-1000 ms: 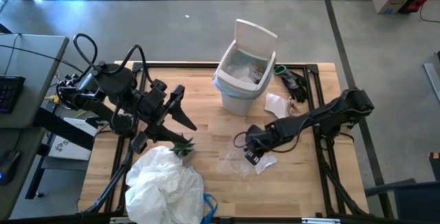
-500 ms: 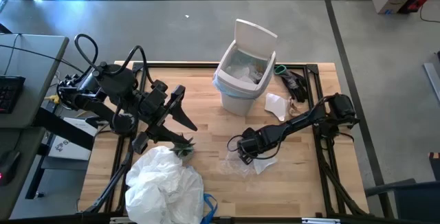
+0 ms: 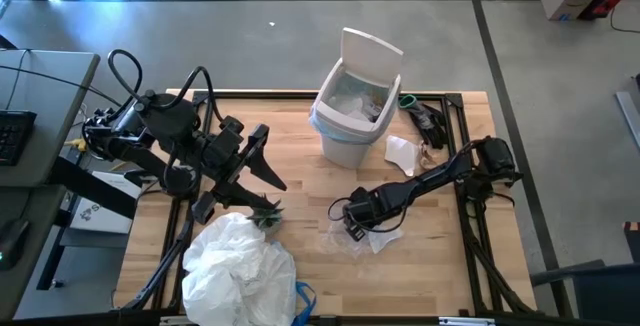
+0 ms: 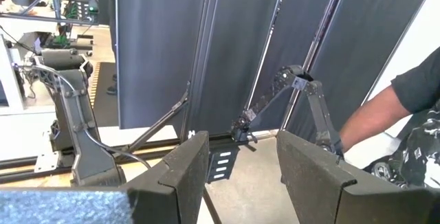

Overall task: Place trash/remove bag and relplace
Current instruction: Put the transparent plastic into the trash bin

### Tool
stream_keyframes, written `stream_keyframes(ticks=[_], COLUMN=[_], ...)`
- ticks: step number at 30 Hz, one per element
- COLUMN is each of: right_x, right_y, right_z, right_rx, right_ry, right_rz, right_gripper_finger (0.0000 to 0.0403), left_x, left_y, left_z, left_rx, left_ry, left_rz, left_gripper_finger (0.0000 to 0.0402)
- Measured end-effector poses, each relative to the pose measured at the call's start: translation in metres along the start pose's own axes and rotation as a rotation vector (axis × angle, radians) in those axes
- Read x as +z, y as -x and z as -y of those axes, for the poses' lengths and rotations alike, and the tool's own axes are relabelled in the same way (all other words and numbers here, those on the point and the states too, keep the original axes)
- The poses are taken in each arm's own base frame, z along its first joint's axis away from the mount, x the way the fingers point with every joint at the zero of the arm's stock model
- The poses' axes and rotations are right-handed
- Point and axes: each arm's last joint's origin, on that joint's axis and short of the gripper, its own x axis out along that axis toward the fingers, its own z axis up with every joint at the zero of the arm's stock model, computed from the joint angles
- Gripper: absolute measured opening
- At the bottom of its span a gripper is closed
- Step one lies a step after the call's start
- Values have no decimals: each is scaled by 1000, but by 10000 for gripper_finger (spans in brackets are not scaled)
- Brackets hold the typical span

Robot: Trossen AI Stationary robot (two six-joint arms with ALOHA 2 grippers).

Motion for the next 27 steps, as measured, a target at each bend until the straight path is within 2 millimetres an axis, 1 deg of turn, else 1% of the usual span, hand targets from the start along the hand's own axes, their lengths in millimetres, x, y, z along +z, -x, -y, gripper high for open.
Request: stream_keyframes(ticks=[2,4,8,11,13,14,16,19,24,27], right_x=[-1,-2,-8,-12,-16,-16,-16,-15,-16,-15], right_y=[3,10,33,53,56,57,60,58,53,48], right_z=[0,0,7,9,14,12,9,6,11,13], right_rx=[11,25,-28,-28,-71,-54,-8,20,-69,-113], right_ry=[0,-4,-20,-39,-40,-35,-28,-34,-69,-68], right_rz=[-7,4,29,65,61,66,54,55,79,77], right_gripper_finger=[1,1,0,0,3,9,29,84,187,231], left_x=[0,0,0,0,0,0,0,0,0,0], left_y=[0,0,0,0,0,0,0,0,0,0], left_z=[0,0,0,0,-1,-1,-1,-1,-1,-1], left_rx=[0,0,1,2,7,9,11,28,30,30], left_ry=[0,0,0,0,-6,-9,-16,-26,-27,-27], left_rz=[0,0,-1,-1,0,0,1,4,4,3], left_gripper_finger=[156,156,156,156,156,156,156,156,156,156])
